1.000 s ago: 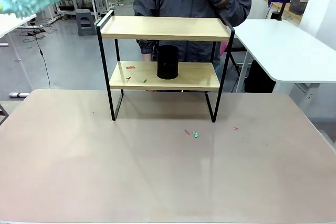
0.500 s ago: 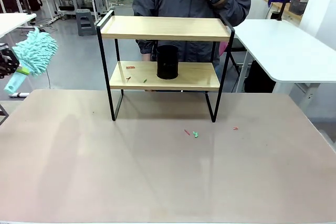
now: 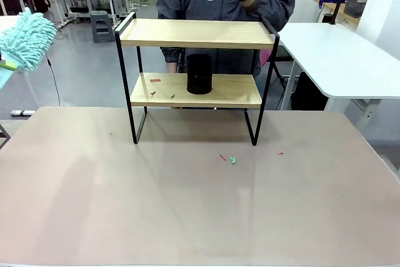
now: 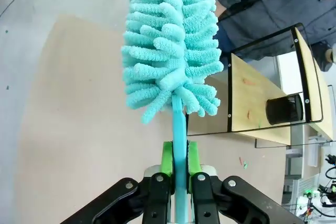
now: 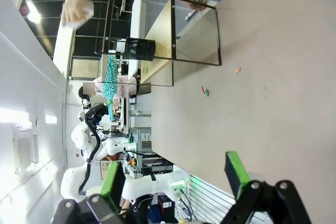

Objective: Clean the shelf.
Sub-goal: Clean the remaining tier of the Shelf with the Duster once objects are removed.

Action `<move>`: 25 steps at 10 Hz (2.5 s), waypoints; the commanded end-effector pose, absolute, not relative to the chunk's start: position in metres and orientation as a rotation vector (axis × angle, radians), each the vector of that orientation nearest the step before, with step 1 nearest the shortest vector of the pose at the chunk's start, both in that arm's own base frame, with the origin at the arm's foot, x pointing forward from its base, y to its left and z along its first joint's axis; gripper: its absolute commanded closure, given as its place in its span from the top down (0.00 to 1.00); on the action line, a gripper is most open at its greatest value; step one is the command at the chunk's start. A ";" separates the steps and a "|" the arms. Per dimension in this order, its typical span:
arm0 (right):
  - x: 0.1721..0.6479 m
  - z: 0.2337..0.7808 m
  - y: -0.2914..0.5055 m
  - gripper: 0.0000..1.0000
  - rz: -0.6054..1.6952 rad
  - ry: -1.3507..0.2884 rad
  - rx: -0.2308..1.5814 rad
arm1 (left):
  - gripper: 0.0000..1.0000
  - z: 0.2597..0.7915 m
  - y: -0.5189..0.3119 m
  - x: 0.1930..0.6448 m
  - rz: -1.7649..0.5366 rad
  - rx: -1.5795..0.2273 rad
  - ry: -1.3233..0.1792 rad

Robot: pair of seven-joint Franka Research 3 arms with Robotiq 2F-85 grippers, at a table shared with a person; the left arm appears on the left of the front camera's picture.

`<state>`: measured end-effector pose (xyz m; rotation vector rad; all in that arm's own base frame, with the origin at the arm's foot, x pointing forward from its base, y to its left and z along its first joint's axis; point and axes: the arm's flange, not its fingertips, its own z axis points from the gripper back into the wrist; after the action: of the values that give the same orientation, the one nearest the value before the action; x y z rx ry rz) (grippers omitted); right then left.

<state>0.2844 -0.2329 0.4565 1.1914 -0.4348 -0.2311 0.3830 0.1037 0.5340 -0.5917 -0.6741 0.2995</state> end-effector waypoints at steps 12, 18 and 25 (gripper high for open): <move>0.285 0.457 -0.233 1.00 -0.209 -0.462 1.198 | 0.12 0.534 0.100 0.385 0.304 -0.593 -0.661; 0.285 0.457 -0.233 1.00 -0.209 -0.462 1.198 | 0.12 0.549 0.111 0.262 0.137 -0.717 -0.666; 0.285 0.457 -0.233 1.00 -0.209 -0.462 1.198 | 0.12 0.512 0.082 0.183 -0.630 -0.602 -0.231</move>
<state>0.2844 -0.2329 0.4566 1.1909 -0.4348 -0.2310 0.1749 0.1005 0.5293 -0.6597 -0.2831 -0.5234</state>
